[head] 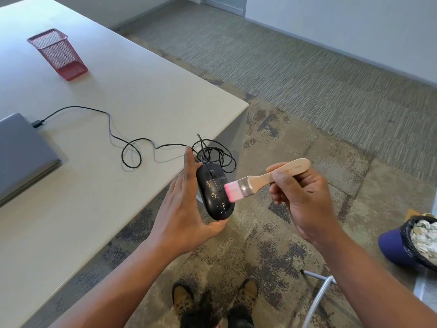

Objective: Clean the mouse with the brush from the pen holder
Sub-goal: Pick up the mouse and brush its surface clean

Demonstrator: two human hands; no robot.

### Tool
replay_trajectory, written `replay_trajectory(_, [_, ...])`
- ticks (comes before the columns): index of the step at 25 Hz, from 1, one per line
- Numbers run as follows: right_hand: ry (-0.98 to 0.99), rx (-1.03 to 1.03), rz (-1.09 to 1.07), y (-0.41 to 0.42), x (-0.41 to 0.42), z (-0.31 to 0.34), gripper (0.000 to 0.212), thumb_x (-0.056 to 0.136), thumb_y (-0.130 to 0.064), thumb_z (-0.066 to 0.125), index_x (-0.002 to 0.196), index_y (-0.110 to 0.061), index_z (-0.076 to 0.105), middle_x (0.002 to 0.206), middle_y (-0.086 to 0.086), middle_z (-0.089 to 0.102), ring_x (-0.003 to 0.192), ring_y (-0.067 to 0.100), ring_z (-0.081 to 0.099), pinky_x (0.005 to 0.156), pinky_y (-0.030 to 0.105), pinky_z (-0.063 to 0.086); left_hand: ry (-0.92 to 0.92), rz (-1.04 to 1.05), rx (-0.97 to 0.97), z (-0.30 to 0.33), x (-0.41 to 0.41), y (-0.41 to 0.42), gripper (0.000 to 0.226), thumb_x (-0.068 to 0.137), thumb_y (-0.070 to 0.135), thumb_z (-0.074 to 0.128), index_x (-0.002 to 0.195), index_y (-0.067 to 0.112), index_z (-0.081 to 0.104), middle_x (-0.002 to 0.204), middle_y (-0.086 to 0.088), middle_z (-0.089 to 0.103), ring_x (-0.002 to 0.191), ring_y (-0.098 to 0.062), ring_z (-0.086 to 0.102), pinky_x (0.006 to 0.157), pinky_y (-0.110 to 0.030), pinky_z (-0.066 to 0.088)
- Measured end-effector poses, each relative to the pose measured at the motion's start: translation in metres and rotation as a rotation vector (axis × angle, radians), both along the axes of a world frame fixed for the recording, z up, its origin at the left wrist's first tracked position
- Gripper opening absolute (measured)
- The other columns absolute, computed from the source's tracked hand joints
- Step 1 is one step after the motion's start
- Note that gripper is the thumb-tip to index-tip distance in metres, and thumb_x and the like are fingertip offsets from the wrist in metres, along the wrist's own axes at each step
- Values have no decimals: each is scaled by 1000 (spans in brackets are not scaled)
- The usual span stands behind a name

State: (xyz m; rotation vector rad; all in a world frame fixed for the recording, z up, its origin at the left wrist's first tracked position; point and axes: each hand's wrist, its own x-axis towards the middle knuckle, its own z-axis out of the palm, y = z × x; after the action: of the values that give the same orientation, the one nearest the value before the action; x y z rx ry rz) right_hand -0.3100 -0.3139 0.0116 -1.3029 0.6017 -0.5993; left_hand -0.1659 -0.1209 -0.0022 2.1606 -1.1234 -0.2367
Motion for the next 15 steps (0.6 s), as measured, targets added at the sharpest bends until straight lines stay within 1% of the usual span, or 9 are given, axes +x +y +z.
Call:
replay_trajectory(4, [-2, -41, -46, 0, -2, -2, 11, 97, -7, 62, 97, -4, 72, 63, 2, 65, 57, 12, 57, 54, 24, 48, 1, 10, 11, 0, -1, -1, 153, 64, 49, 91, 157, 30, -29, 157, -3, 42, 145, -18, 39, 115, -33, 34])
replay_trajectory(7, [-39, 19, 29, 2, -5, 0, 16, 90, -17, 64, 95, -4, 72, 63, 2, 66, 57, 11, 58, 54, 23, 49, 5, 7, 19, -1, -1, 0, 154, 64, 50, 91, 156, 32, -31, 159, -4, 41, 146, -18, 38, 115, -33, 33])
replay_trajectory(10, [-16, -64, 8, 2, -6, -3, 12, 95, -12, 62, 95, -8, 72, 64, 2, 66, 59, 12, 58, 55, 24, 49, -2, 13, 25, 0, -2, -1, 154, 64, 50, 91, 156, 33, -31, 158, -4, 41, 146, -19, 38, 112, -30, 32])
replay_trajectory(11, [-35, -54, 0, 2, -6, -3, 12, 95, -12, 62, 95, -9, 73, 65, 3, 66, 60, 14, 58, 56, 25, 49, -1, 16, 25, 1, -2, -1, 154, 64, 49, 92, 156, 34, -31, 158, -3, 41, 145, -19, 39, 112, -29, 32])
replay_trajectory(13, [-95, 21, 65, 2, -8, -2, 13, 93, -17, 64, 95, -12, 76, 68, 6, 68, 60, 16, 60, 56, 26, 50, 0, 14, 23, 1, -2, -2, 155, 64, 47, 92, 155, 35, -32, 157, -2, 42, 144, -18, 39, 110, -29, 33])
replay_trajectory(15, [-135, 68, 180, 6, -10, -1, 16, 93, -27, 69, 98, -14, 77, 69, 7, 70, 60, 16, 62, 56, 27, 51, -1, 15, 30, 1, -2, -2, 155, 63, 47, 92, 154, 37, -33, 158, -2, 42, 144, -19, 39, 110, -29, 32])
